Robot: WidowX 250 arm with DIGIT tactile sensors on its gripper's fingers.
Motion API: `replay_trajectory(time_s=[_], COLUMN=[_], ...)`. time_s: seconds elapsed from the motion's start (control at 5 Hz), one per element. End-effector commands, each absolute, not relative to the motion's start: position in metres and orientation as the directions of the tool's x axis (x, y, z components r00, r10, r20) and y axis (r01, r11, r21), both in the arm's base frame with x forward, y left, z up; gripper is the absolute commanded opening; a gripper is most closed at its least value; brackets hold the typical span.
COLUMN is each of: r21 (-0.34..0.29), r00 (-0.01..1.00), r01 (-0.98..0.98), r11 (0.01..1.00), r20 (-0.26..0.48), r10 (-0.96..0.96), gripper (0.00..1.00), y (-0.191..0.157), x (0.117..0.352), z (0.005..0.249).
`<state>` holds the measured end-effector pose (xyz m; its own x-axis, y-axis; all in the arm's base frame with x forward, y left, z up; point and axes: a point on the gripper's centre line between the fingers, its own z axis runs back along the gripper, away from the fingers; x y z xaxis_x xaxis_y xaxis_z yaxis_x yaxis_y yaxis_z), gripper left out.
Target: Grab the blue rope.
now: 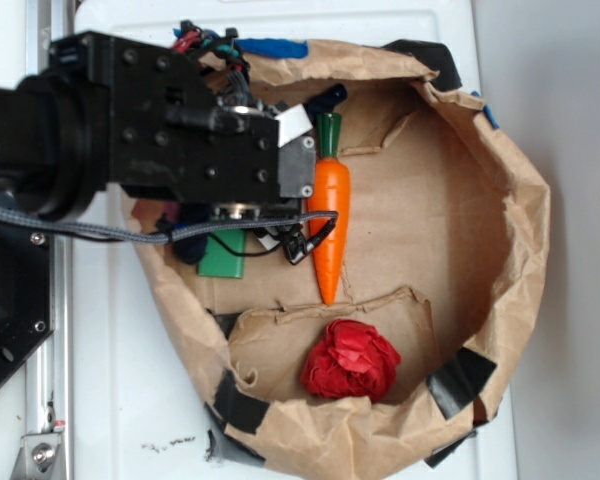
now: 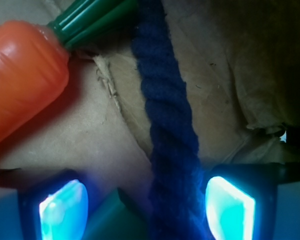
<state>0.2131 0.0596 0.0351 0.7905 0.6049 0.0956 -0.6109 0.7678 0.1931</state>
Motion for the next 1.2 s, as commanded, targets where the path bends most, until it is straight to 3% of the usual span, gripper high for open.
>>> replay_trajectory(time_s=[0.0,0.2,0.4,1.0], r21=[0.074,0.011,0.025,0.072], r00=[0.779,0.781,0.772,0.768], r01=[-0.626,-0.621,-0.632,-0.639], r11=[0.776,0.784,0.774,0.766], r20=[0.091,0.089,0.096,0.119], r10=[0.620,0.618,0.628,0.629], gripper=[1.00,1.00,0.00,0.00], y=[0.099,0.109,0.107,0.106], x=[0.222,0.221,0.219,0.222], z=[0.034,0.037,0.036,0.035])
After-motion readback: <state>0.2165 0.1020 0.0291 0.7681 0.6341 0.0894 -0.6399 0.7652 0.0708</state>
